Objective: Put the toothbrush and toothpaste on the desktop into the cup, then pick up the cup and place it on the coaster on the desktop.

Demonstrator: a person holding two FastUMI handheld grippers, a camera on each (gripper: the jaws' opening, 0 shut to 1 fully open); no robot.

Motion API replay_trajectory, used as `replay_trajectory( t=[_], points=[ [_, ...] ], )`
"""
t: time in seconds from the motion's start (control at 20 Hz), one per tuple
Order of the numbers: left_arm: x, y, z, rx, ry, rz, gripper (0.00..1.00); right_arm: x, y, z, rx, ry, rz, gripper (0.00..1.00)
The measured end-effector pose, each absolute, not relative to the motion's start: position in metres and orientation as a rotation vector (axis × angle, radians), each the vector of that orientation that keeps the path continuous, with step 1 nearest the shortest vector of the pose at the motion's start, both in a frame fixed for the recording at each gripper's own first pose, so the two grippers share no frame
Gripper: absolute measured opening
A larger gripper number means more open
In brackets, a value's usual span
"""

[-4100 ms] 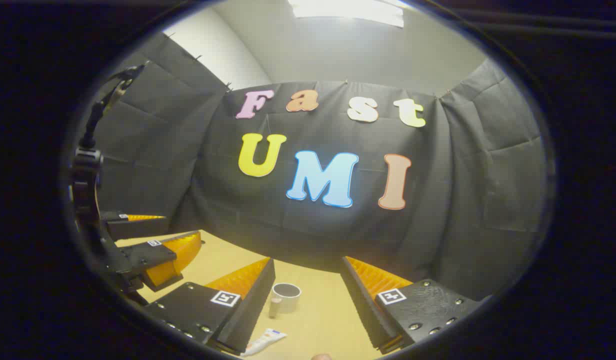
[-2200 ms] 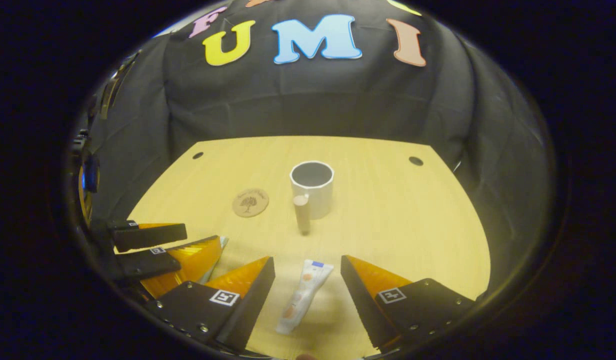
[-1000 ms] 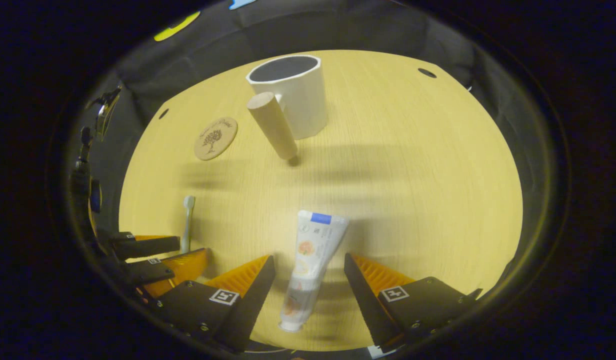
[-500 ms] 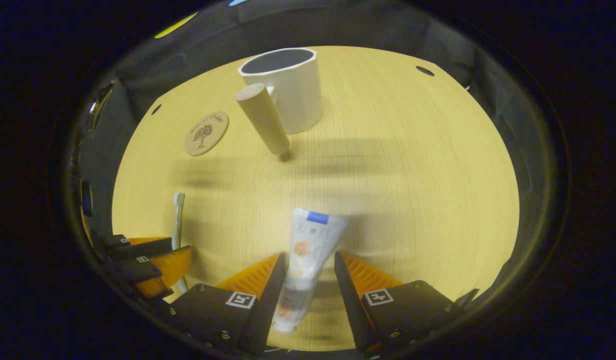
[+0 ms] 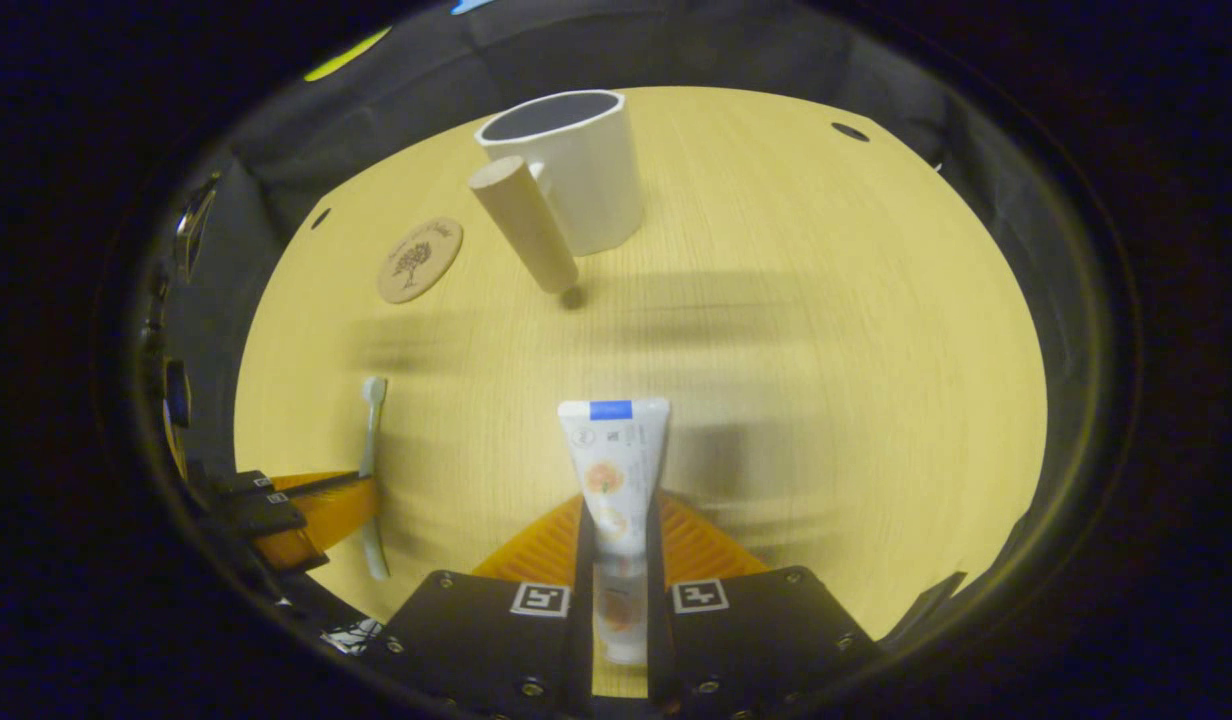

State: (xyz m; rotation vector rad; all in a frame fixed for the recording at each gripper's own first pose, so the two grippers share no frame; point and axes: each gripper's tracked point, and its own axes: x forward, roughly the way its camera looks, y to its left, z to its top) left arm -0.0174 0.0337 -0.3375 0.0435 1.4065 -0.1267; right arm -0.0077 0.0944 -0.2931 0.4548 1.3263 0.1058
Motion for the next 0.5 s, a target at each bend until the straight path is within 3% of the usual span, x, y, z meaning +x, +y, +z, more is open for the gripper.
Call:
replay_trajectory(
  t=[0.1,0.5],
  points=[
    [-0.0157,0.0341,-0.3346,0.033,1.398,-0.126,0.09,-0.0069,0.0949,-0.2935,0.466,1.314,0.111,0.23],
    [-0.0144,0.0376,-0.3314,0.0,1.347,-0.112,0.09,-0.0051,0.0903,-0.2862,0.442,1.246,0.123,0.22]
  ],
)
